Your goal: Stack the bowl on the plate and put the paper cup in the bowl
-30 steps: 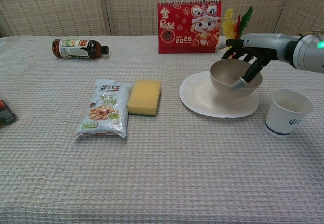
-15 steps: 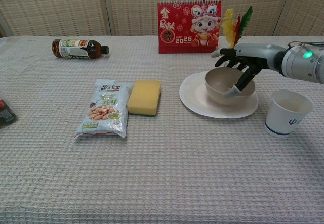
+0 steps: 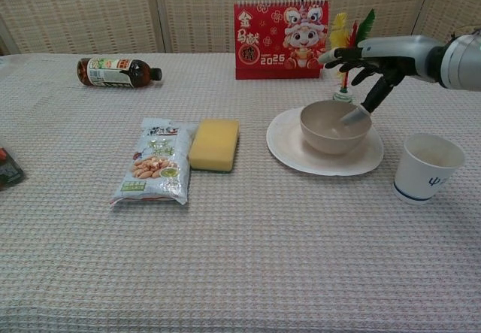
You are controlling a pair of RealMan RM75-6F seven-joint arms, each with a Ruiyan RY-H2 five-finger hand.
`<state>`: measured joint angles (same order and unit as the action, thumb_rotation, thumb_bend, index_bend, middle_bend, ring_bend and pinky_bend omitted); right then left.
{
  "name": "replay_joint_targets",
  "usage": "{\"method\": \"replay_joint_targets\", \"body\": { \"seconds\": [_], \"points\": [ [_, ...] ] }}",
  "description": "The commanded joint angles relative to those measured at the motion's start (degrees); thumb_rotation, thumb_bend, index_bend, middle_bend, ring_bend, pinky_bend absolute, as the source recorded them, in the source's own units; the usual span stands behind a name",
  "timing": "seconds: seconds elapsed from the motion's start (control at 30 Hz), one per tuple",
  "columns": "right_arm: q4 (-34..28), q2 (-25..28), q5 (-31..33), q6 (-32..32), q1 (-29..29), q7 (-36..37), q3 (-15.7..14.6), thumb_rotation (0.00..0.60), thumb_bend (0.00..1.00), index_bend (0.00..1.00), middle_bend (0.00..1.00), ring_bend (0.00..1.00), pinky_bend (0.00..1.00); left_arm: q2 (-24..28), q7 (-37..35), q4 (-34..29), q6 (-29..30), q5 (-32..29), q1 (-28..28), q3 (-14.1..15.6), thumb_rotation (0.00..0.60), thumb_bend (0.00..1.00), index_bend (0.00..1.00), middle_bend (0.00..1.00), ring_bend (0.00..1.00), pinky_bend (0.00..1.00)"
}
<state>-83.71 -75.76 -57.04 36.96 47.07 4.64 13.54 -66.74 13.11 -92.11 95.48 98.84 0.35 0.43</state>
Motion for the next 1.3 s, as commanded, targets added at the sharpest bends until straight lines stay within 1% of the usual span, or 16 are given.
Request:
{"method": "replay_joint_targets", "body": {
  "seconds": [0.03, 0.13, 0.2, 0.23, 0.37, 0.47, 0.57, 0.67, 0.7, 0.87, 1.3],
  "points": [
    [-4.6, 5.2, -0.4, -0.8, -1.2, 1.5, 0.4, 0.600, 0.05, 0.00, 0.00, 0.00, 0.09, -0.4, 0.9, -0.2, -0.7, 0.2, -0.3, 0.2, 0.600, 0.31, 0.00, 0.00, 0.00, 0.26],
    [-8.8, 9.5, -2.4, -0.8, -2.8, 3.5, 0.7, 0.600, 0.05, 0.00, 0.00, 0.00, 0.08, -0.6, 1.2, -0.1, -1.0, 0.3, -0.4, 0.3, 0.600, 0.31, 0.00, 0.00, 0.00, 0.26],
    [-12.6, 13.6, -5.6, -0.1, -4.6, 4.8, 0.4, 0.600, 0.05, 0.00, 0.00, 0.00, 0.06, -0.7, 1.3, 0.0, -1.4, -0.2, -0.6, 0.1, 0.600, 0.31, 0.00, 0.00, 0.00, 0.26],
    [-14.7, 16.0, -7.8, 0.7, -5.8, 5.0, 0.1, 0.600, 0.05, 0.00, 0.00, 0.00, 0.05, -0.8, 1.4, 0.1, -1.6, -0.5, -0.7, 0.0, 0.600, 0.31, 0.00, 0.00, 0.00, 0.26],
    [-20.4, 22.8, -14.0, 3.1, -9.3, 6.3, -1.7, 0.600, 0.05, 0.00, 0.00, 0.00, 0.01, -1.1, 2.4, -0.2, -1.6, -0.2, -0.7, 0.1, 0.600, 0.31, 0.00, 0.00, 0.00, 0.26],
    [-23.5, 26.6, -18.6, 3.8, -11.5, 9.8, -2.9, 0.600, 0.05, 0.00, 0.00, 0.00, 0.00, -1.4, 3.1, -0.3, -1.6, 0.0, -0.6, 0.3, 0.600, 0.31, 0.00, 0.00, 0.00, 0.26],
    [-24.2, 29.3, -23.3, 4.3, -13.1, 11.0, -5.0, 0.600, 0.05, 0.00, 0.00, 0.00, 0.00, -1.7, 3.6, -0.4, -2.0, 0.0, -0.8, 0.4, 0.600, 0.31, 0.00, 0.00, 0.00, 0.26],
    [-23.7, 29.7, -25.6, 4.7, -14.0, 11.0, -6.6, 0.600, 0.05, 0.04, 0.00, 0.00, 0.00, -1.9, 4.0, -0.4, -2.3, 0.1, -0.9, 0.5, 0.600, 0.31, 0.00, 0.00, 0.00, 0.26],
    [-23.4, 29.6, -25.9, 4.7, -14.0, 11.0, -7.0, 0.600, 0.05, 0.06, 0.00, 0.00, 0.00, -1.9, 4.1, -0.4, -2.3, 0.2, -0.9, 0.6, 0.600, 0.31, 0.00, 0.00, 0.00, 0.26],
    [-21.4, 27.8, -26.0, 3.4, -13.6, 9.7, -8.5, 0.600, 0.06, 0.09, 0.00, 0.00, 0.00, -1.9, 4.1, -0.5, -2.0, 0.7, -0.8, 0.7, 0.600, 0.31, 0.00, 0.00, 0.00, 0.26],
    [-17.8, 23.0, -21.9, 0.8, -11.2, 5.8, -9.1, 0.600, 0.07, 0.11, 0.00, 0.00, 0.00, -1.4, 3.0, -0.5, -1.0, 0.7, -0.6, 0.5, 0.600, 0.31, 0.00, 0.00, 0.00, 0.26]
  ]
}}
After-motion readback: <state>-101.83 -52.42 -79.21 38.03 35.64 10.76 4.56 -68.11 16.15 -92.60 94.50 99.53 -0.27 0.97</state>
